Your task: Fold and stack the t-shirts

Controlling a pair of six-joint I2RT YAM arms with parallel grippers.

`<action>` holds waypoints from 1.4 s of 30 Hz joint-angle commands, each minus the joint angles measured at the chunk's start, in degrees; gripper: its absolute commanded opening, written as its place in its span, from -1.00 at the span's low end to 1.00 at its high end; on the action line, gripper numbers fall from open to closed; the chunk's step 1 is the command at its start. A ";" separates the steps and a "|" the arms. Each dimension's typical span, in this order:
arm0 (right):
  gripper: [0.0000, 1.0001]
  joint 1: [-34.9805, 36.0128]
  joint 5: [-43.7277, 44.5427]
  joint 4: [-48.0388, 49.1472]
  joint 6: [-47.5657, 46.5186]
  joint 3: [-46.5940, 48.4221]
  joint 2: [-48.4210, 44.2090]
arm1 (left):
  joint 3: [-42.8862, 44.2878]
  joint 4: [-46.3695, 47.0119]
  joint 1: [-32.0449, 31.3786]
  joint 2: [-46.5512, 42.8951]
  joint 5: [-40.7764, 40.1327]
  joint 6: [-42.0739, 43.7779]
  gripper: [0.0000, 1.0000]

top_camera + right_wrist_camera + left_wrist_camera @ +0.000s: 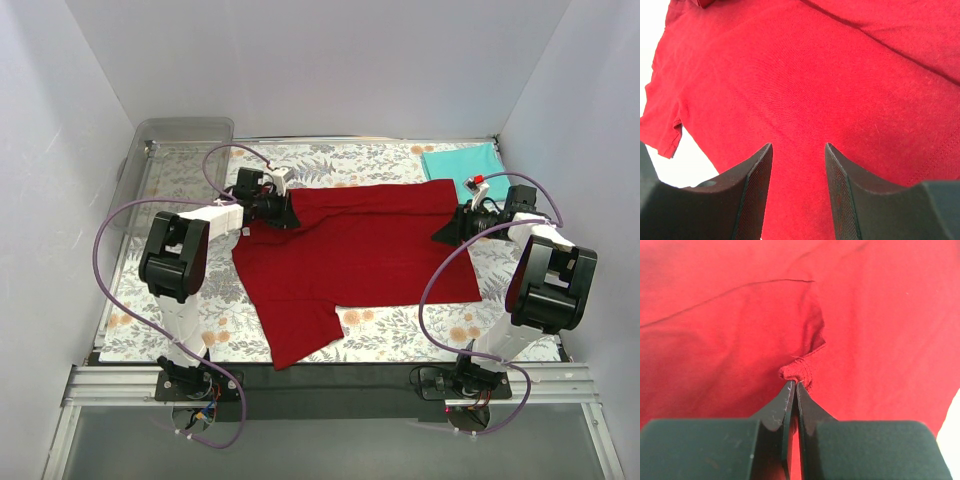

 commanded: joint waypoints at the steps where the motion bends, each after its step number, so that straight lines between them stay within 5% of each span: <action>1: -0.10 -0.28 -0.69 -0.75 -0.94 0.52 0.06 | -0.54 0.62 -0.93 -3.70 3.12 1.25 -0.91; 42: -0.09 -0.28 -0.52 -1.63 -1.64 1.04 1.20 | 0.69 -1.66 -6.99 -6.07 -3.65 -2.71 -1.00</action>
